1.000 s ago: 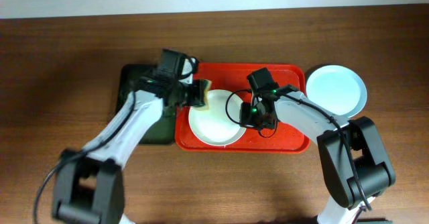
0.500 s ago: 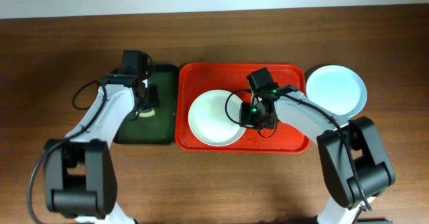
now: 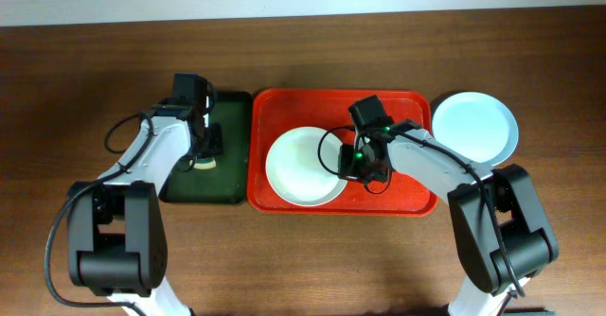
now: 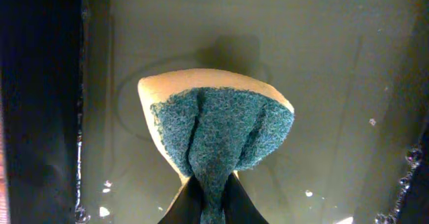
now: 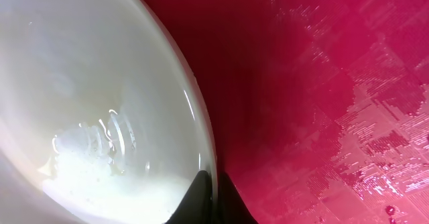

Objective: Clean dirty plates on tray and stack at the side

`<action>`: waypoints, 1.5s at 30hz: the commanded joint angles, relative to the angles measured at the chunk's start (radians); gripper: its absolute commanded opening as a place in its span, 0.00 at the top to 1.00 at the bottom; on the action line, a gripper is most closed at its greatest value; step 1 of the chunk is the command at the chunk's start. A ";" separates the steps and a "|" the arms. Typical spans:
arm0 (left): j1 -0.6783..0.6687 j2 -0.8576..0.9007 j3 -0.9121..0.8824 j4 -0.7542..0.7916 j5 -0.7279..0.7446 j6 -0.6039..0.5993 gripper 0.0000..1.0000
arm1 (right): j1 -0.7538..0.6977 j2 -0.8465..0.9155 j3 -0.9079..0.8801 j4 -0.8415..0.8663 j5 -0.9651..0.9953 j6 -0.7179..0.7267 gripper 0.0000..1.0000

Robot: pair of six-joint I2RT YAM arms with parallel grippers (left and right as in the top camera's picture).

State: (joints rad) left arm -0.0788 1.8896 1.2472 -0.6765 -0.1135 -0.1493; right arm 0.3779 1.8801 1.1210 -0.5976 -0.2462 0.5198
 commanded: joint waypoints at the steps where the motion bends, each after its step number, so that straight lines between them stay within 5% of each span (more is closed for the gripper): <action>1: 0.005 0.014 -0.003 0.002 -0.014 0.013 0.78 | 0.015 0.024 -0.019 -0.014 0.019 -0.014 0.96; 3: 0.005 0.014 -0.003 0.002 -0.014 0.013 0.69 | 0.015 0.024 -0.019 -0.014 0.019 -0.014 0.96; 9: 0.005 -0.077 0.082 -0.103 -0.015 0.008 0.67 | 0.015 0.024 -0.019 -0.014 0.019 -0.014 0.96; 13: 0.046 -0.203 0.100 -0.019 -0.019 -0.041 0.28 | 0.015 0.024 -0.019 -0.015 0.019 -0.014 0.96; 14: 0.079 -0.217 0.100 0.005 -0.018 -0.068 0.03 | 0.015 0.024 -0.019 -0.015 0.019 -0.014 0.96; 15: 0.103 -0.219 0.100 0.018 -0.018 -0.067 0.01 | 0.015 0.024 -0.019 -0.015 0.019 -0.014 0.95; 34: 0.134 -0.218 0.098 0.006 -0.018 -0.066 0.01 | 0.015 0.024 -0.019 0.005 0.021 -0.005 0.87; 40: 0.134 -0.218 0.098 0.006 -0.018 -0.066 0.01 | 0.013 0.024 -0.018 0.008 0.013 -0.006 0.96; 45: 0.134 -0.218 0.098 0.006 -0.018 -0.066 0.01 | -0.074 -0.010 0.102 -0.177 -0.071 -0.010 0.96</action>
State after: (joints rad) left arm 0.0563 1.6772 1.3392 -0.6689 -0.1246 -0.2031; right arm 0.3546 1.8839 1.1580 -0.7193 -0.2684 0.5205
